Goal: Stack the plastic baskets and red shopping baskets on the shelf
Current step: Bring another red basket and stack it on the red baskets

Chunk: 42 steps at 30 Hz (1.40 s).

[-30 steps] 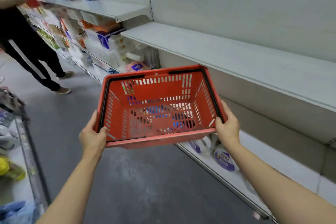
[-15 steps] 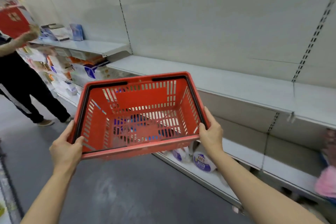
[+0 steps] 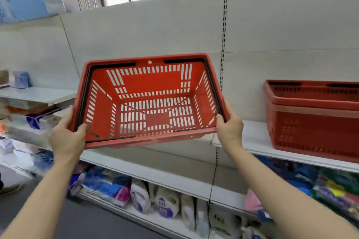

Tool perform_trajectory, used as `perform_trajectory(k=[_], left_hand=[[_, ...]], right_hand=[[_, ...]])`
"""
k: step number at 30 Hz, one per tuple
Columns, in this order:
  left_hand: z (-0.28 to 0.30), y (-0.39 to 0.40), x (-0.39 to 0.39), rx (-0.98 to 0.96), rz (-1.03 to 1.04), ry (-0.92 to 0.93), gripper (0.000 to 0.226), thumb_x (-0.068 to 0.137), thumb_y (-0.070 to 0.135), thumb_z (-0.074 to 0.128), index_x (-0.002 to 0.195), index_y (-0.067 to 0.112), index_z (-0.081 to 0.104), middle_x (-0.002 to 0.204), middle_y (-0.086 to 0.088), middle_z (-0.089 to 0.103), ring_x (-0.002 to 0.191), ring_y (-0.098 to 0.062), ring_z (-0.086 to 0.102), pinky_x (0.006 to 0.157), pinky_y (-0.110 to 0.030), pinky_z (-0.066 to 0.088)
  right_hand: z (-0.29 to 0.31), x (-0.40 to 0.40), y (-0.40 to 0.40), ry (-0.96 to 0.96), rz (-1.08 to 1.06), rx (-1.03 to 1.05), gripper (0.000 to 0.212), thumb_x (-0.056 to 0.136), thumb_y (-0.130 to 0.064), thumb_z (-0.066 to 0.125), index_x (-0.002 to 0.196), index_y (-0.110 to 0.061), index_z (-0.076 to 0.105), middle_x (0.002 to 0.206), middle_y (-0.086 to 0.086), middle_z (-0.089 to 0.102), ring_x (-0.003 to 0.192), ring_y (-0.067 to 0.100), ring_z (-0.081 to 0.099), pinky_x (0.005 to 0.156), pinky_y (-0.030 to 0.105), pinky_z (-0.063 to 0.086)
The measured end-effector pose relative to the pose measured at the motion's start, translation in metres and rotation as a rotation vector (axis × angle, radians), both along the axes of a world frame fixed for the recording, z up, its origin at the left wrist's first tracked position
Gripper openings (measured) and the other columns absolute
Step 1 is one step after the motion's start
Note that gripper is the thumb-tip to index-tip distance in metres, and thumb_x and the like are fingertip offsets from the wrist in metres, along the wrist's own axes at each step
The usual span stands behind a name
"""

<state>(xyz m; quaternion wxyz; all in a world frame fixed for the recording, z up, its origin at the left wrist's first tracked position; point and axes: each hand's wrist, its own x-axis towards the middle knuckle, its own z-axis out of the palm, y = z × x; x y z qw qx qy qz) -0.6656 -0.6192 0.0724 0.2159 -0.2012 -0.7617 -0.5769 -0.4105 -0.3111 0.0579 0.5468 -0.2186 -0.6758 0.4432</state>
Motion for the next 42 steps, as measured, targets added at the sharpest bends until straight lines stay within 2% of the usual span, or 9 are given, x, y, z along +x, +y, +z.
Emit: perform_trajectory(k=[4,7,12,16,22,25,30,38,42], left_hand=[[0.017,0.072,0.058,-0.004,-0.043,0.061,0.066,0.079,0.023,0.059,0.144,0.031,0.050,0.124,-0.004,0.069,0.111,-0.024,0.066,0.101,-0.042,0.050],[0.030,0.118,0.095,-0.011,-0.067,0.105,0.057,0.087,0.008,0.064,0.142,0.018,0.054,0.124,-0.016,0.068,0.111,-0.032,0.064,0.098,-0.038,0.046],[0.061,0.171,0.125,0.054,-0.141,0.109,0.055,0.089,0.006,0.064,0.142,0.016,0.054,0.123,-0.003,0.066,0.107,-0.014,0.060,0.098,-0.028,0.044],[0.095,0.194,0.134,0.110,-0.204,0.136,0.055,0.089,0.010,0.063,0.143,0.020,0.054,0.118,0.008,0.063,0.101,-0.012,0.063,0.098,-0.030,0.048],[0.154,0.206,0.133,0.132,-0.248,0.163,0.061,0.081,0.012,0.065,0.140,0.022,0.056,0.126,-0.004,0.067,0.106,-0.015,0.065,0.102,-0.037,0.050],[0.181,0.223,0.146,0.172,-0.274,0.189,0.066,0.075,0.017,0.065,0.140,0.025,0.055,0.123,0.002,0.067,0.107,-0.014,0.066,0.101,-0.040,0.052],[0.197,0.283,0.208,0.278,-0.335,0.229,0.058,0.081,0.005,0.062,0.138,0.020,0.059,0.113,0.010,0.062,0.090,0.002,0.064,0.095,-0.024,0.050],[0.177,0.426,0.289,0.197,-0.416,0.053,0.062,0.080,-0.001,0.059,0.139,0.016,0.057,0.128,-0.007,0.067,0.108,-0.017,0.065,0.100,-0.029,0.049],[0.171,0.482,0.313,0.156,-0.450,-0.065,0.060,0.077,-0.007,0.059,0.133,0.013,0.063,0.121,0.000,0.069,0.110,-0.017,0.064,0.102,-0.032,0.049]], right_hand=[[0.025,0.072,0.048,0.044,-0.108,0.063,0.058,0.088,0.006,0.046,0.142,-0.017,0.050,0.127,-0.013,0.059,0.103,-0.015,0.054,0.090,0.002,0.040],[0.035,0.115,0.079,0.056,-0.168,0.083,0.059,0.089,0.005,0.048,0.143,-0.018,0.048,0.126,-0.019,0.055,0.103,-0.021,0.051,0.096,0.008,0.040],[0.050,0.161,0.113,0.079,-0.276,0.116,0.057,0.089,0.002,0.050,0.143,-0.018,0.048,0.135,-0.012,0.056,0.121,0.000,0.053,0.105,0.020,0.041],[0.061,0.177,0.126,0.121,-0.323,0.133,0.057,0.090,0.002,0.050,0.143,-0.019,0.048,0.136,-0.010,0.056,0.122,-0.001,0.051,0.104,0.019,0.039],[0.089,0.185,0.129,0.228,-0.343,0.067,0.055,0.089,0.002,0.052,0.141,-0.014,0.050,0.134,-0.009,0.056,0.121,0.001,0.051,0.106,0.023,0.042],[0.115,0.207,0.141,0.261,-0.354,0.074,0.054,0.090,0.001,0.049,0.143,-0.014,0.048,0.132,-0.008,0.057,0.109,-0.004,0.056,0.091,0.010,0.046],[0.147,0.264,0.187,0.277,-0.429,0.114,0.055,0.089,-0.004,0.049,0.142,-0.017,0.049,0.137,-0.005,0.057,0.122,0.008,0.055,0.105,0.036,0.046],[0.165,0.381,0.280,0.105,-0.559,0.077,0.054,0.087,-0.001,0.051,0.140,-0.011,0.050,0.133,0.001,0.060,0.119,0.014,0.058,0.104,0.030,0.045],[0.165,0.416,0.313,0.022,-0.591,0.022,0.047,0.088,0.003,0.051,0.133,-0.008,0.057,0.114,0.000,0.064,0.102,0.013,0.059,0.087,0.016,0.046]])
